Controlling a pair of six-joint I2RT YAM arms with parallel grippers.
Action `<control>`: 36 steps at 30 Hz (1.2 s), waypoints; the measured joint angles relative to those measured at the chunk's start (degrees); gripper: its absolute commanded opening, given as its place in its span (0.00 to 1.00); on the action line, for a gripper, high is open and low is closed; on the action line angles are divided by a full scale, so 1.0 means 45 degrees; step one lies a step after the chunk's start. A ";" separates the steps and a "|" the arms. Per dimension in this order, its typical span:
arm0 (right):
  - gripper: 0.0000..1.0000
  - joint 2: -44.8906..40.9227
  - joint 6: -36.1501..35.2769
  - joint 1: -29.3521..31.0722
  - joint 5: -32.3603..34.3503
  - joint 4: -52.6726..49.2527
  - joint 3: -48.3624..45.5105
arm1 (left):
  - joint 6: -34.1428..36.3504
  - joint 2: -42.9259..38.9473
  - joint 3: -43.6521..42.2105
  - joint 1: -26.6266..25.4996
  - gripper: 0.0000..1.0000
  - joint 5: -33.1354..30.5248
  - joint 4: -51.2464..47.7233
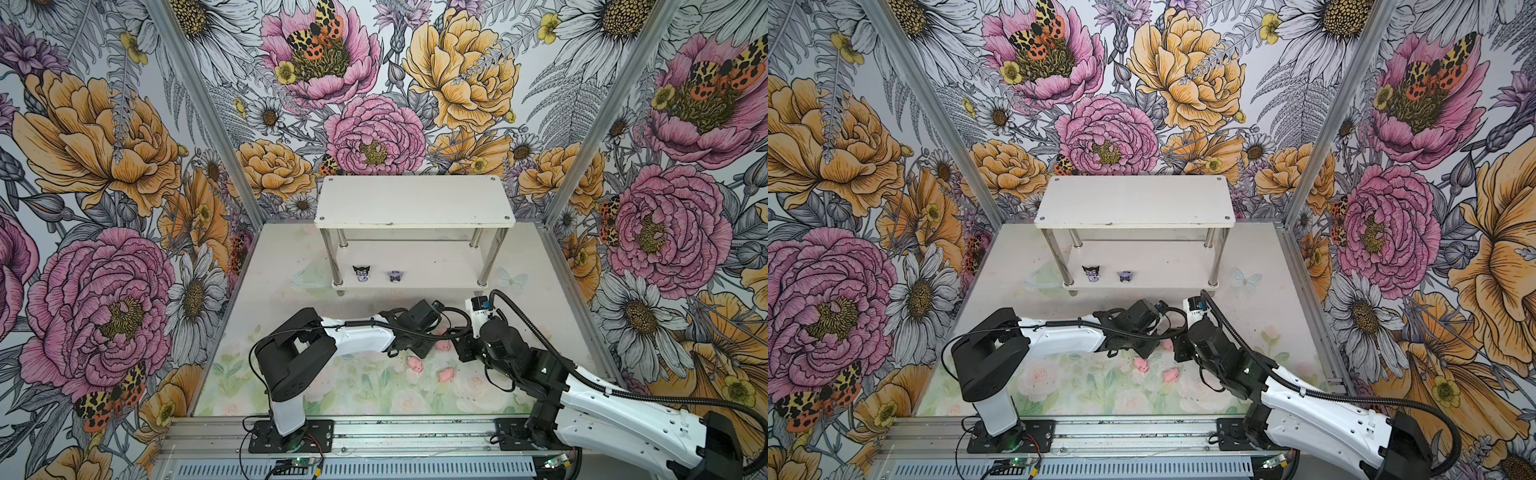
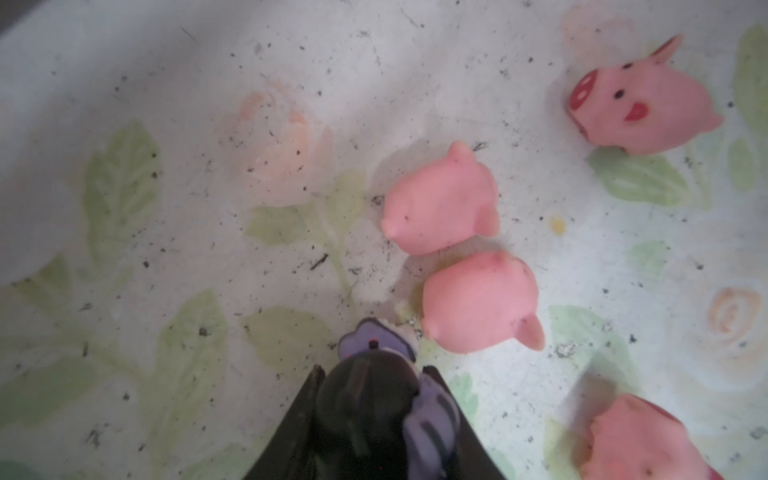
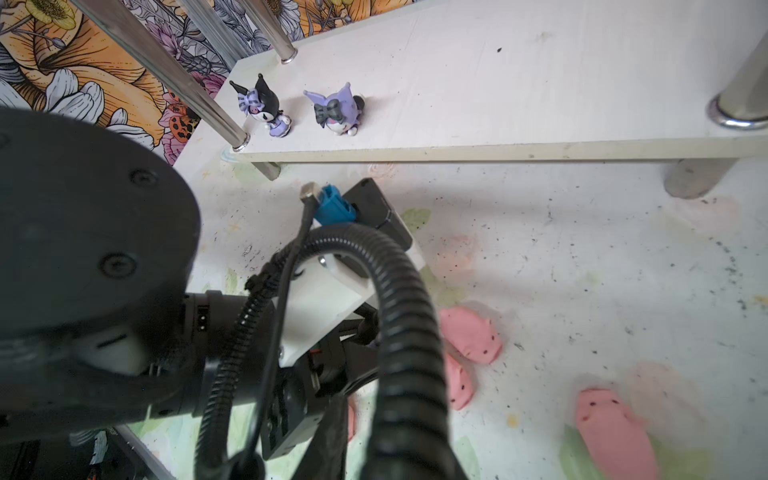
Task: Place and organize the plastic toys onto the shelf
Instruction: 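Close the right gripper on the Kuromi figure while the left gripper draws back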
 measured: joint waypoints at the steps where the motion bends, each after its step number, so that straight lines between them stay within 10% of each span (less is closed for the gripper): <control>1: 0.27 -0.0005 0.0000 -0.0063 0.0015 -0.0039 0.0000 | 0.0073 0.0063 0.0058 0.0000 0.33 0.0024 0.0000; 11: 0.27 0.0413 -0.0005 -0.0243 0.0015 -0.0165 0.0000 | 0.0442 0.0578 0.0350 0.0005 0.82 0.0262 0.0126; 17: 0.35 0.0418 -0.0155 -0.0325 0.0010 -0.0170 0.0005 | 0.0272 -0.0879 0.0044 0.0083 0.87 0.0248 -0.0073; 28: 0.92 0.3094 -0.1622 -0.0359 -0.0267 -0.0379 0.1180 | -0.0889 -0.7218 -0.3580 0.1195 0.97 -0.0287 0.0087; 36: 0.96 0.6300 -0.3968 -0.0291 -0.1311 0.0029 0.2487 | -0.2312 -1.0899 -0.6402 0.2055 0.98 -0.0461 0.0112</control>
